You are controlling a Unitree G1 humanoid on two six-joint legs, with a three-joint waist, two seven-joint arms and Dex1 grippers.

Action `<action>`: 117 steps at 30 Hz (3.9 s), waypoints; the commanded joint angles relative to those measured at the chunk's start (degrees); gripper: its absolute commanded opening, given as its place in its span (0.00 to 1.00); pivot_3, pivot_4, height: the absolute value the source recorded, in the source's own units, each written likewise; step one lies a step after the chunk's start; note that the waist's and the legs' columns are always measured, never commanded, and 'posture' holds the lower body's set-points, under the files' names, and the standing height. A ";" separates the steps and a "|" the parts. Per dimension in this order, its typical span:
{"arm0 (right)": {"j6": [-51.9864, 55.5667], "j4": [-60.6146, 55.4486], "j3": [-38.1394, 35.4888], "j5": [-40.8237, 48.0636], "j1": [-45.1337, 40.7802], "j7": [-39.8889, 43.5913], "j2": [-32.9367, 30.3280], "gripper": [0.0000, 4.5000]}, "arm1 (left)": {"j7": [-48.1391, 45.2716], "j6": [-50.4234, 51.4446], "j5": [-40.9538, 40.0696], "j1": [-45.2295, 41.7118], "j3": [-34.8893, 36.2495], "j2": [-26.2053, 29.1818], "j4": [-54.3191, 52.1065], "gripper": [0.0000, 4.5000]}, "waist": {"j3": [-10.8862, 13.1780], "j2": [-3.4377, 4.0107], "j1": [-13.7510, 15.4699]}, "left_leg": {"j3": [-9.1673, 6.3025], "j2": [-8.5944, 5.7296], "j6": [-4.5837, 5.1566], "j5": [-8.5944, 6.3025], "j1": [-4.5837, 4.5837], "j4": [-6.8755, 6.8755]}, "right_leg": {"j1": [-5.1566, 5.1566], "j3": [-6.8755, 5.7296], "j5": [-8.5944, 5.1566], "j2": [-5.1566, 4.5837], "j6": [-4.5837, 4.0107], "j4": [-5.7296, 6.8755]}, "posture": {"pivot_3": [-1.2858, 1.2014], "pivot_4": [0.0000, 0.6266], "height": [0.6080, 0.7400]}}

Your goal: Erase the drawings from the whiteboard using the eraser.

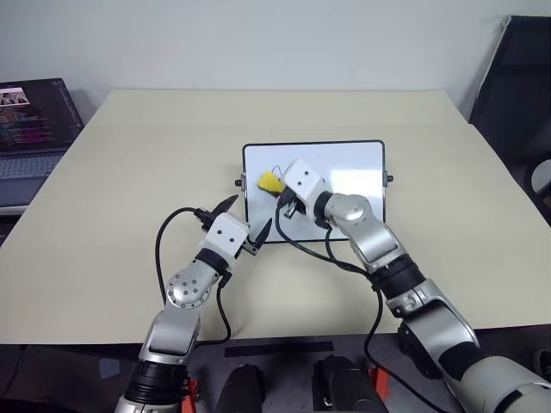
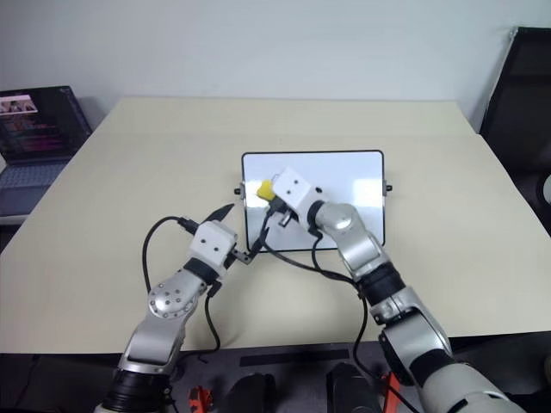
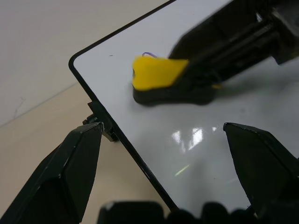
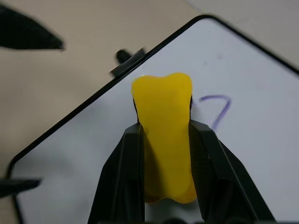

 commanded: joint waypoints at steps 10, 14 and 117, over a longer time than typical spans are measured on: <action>-8.46 15.45 -7.24 -1.07 -10.69 -10.36 -1.66 0.22 | -0.47 -0.24 -0.73 -2.15 -0.33 -0.40 -0.38 1.00 | 0.00 0.00 0.36 | 0.05 -0.05 0.12 0.08 0.05 0.03 | 0.07 -0.04 0.07 -0.01 -0.04 -0.02 | 0.52 0.24 1.00; -10.93 18.02 -7.99 -1.47 -12.44 -13.03 -1.61 0.22 | -0.86 -0.25 -0.75 -2.74 -0.63 -0.52 0.01 1.00 | 0.00 0.00 0.35 | 0.07 -0.05 0.12 0.08 0.04 0.00 | 0.06 -0.02 0.07 -0.03 -0.05 -0.03 | 0.52 0.24 1.00; -15.58 34.36 -3.00 -7.27 -22.88 -3.10 -3.52 0.22 | 1.18 -1.01 0.06 -2.65 -2.36 -2.47 0.89 1.00 | -0.02 -0.01 0.23 | 0.02 -0.06 0.17 0.11 0.62 -0.09 | 0.72 -0.08 0.02 -0.25 -0.09 -0.24 | 0.52 0.24 1.00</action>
